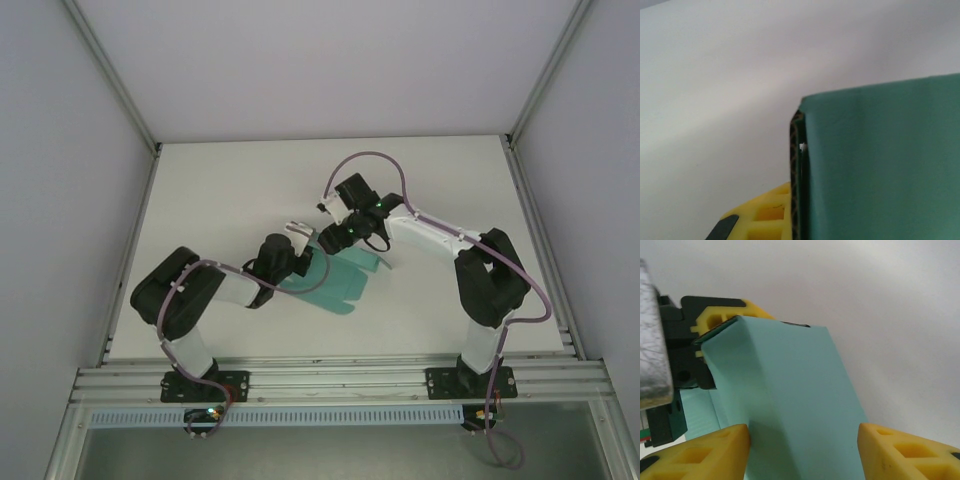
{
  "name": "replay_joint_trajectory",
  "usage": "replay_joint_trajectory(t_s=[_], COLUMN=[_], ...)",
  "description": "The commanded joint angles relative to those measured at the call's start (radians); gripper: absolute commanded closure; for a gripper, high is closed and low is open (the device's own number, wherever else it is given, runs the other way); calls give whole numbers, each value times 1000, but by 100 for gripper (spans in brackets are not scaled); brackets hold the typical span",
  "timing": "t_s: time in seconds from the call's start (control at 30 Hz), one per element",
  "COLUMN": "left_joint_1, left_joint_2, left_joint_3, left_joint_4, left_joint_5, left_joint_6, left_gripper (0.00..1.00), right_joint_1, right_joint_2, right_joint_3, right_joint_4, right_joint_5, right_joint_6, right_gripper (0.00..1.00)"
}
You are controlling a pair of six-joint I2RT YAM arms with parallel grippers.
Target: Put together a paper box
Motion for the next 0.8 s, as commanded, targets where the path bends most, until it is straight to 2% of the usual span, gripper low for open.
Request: replay_joint_trajectory(t_s=[0.0,0.1,0.13,0.2,0.27,0.33,0.43,0.53,0.77], left_joint_1=[3,4,8,3,15,26,44,52,47], left_joint_2=[-3,-33,-47,-84,-122,-154,-192,-217,-256], left_joint_3=[44,75,64,73,102,103,93,119,132], left_joint_4=[13,-95,-79,-148,-252,-296,-325,-405,-467], left_joint_5=[-141,-160,-111,-106,-107,-99,-103,-95,-78], left_joint_6=[-112,-176,-154,-137,-145,-165,-209,-221,-220], left_gripper=[100,100,100,100,100,100,100,100,100], right_joint_1=[-8,-21,-26,-43,-73,-104,-135,-144,-144], right_joint_2=[22,-20,-45,-104,-177,-258,-366,-413,-337], right_joint_3=[5,5,0,-20,-53,-101,-188,-246,-225], right_joint_4=[-102,-93,-85,-65,-42,0,41,48,108], right_joint_5=[77,142,192,247,278,296,296,239,181], right_joint_6=[49,94,107,114,126,135,104,67,95], right_gripper=[38,30,27,21,8,0,0,0,0])
